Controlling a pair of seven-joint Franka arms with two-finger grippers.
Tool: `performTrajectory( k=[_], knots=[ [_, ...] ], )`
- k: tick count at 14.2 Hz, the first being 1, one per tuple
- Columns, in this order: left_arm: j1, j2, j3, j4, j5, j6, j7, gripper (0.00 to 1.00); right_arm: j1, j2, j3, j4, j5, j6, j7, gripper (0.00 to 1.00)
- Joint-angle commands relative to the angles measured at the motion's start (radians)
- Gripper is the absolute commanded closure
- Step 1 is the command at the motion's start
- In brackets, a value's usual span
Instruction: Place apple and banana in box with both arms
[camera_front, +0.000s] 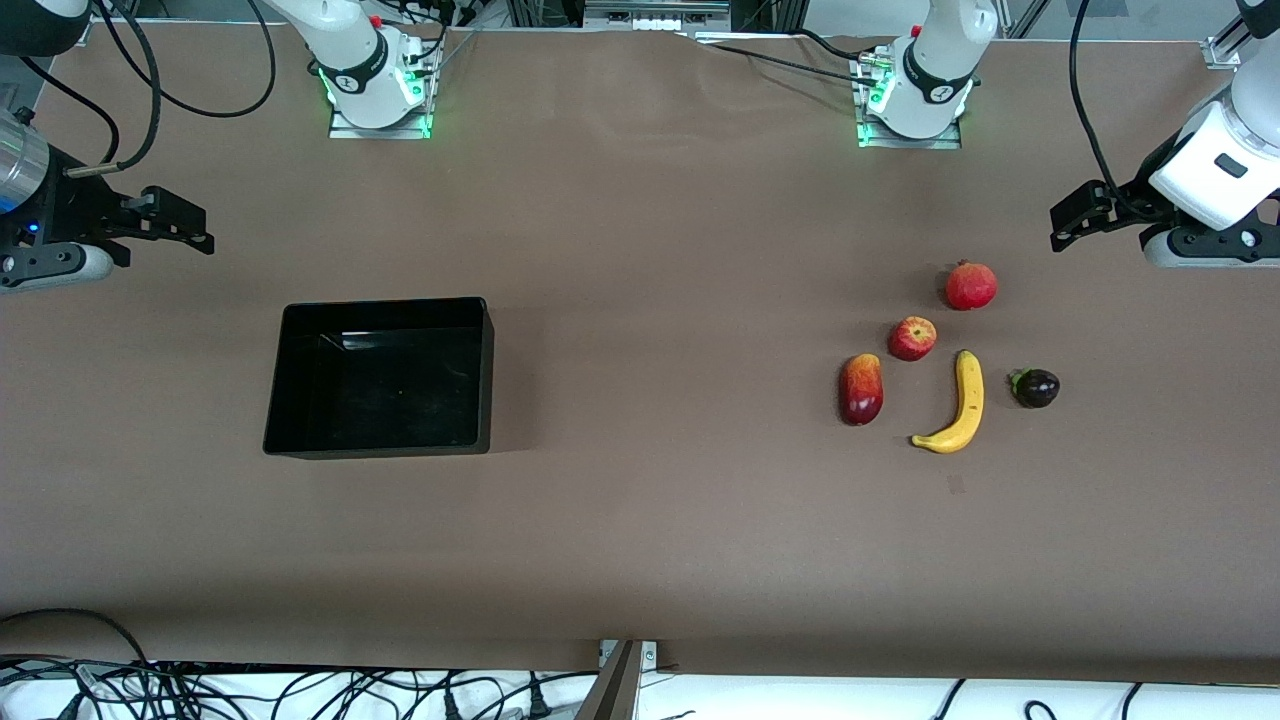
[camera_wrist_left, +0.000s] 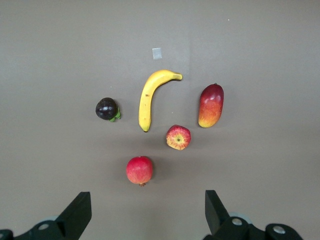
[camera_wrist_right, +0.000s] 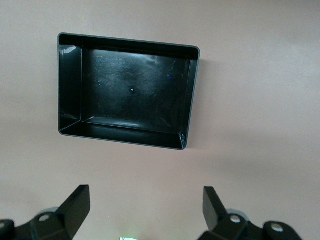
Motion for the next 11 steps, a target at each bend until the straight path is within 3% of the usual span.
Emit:
performTrajectory(
  k=[1, 8, 11],
  knots=[
    [-0.005, 0.009, 0.003, 0.027, -0.017, -0.024, -0.009, 0.00, 0.008, -0.018, -0.001, -0.002, -0.014, -0.011, -0.013, 0.00],
    [-0.005, 0.017, 0.003, 0.042, -0.017, -0.024, -0.009, 0.00, 0.006, 0.016, -0.004, -0.030, -0.024, 0.012, -0.007, 0.00],
    [-0.005, 0.019, 0.003, 0.045, -0.017, -0.026, -0.009, 0.00, -0.004, 0.072, -0.010, -0.152, -0.024, 0.182, 0.004, 0.00]
  ],
)
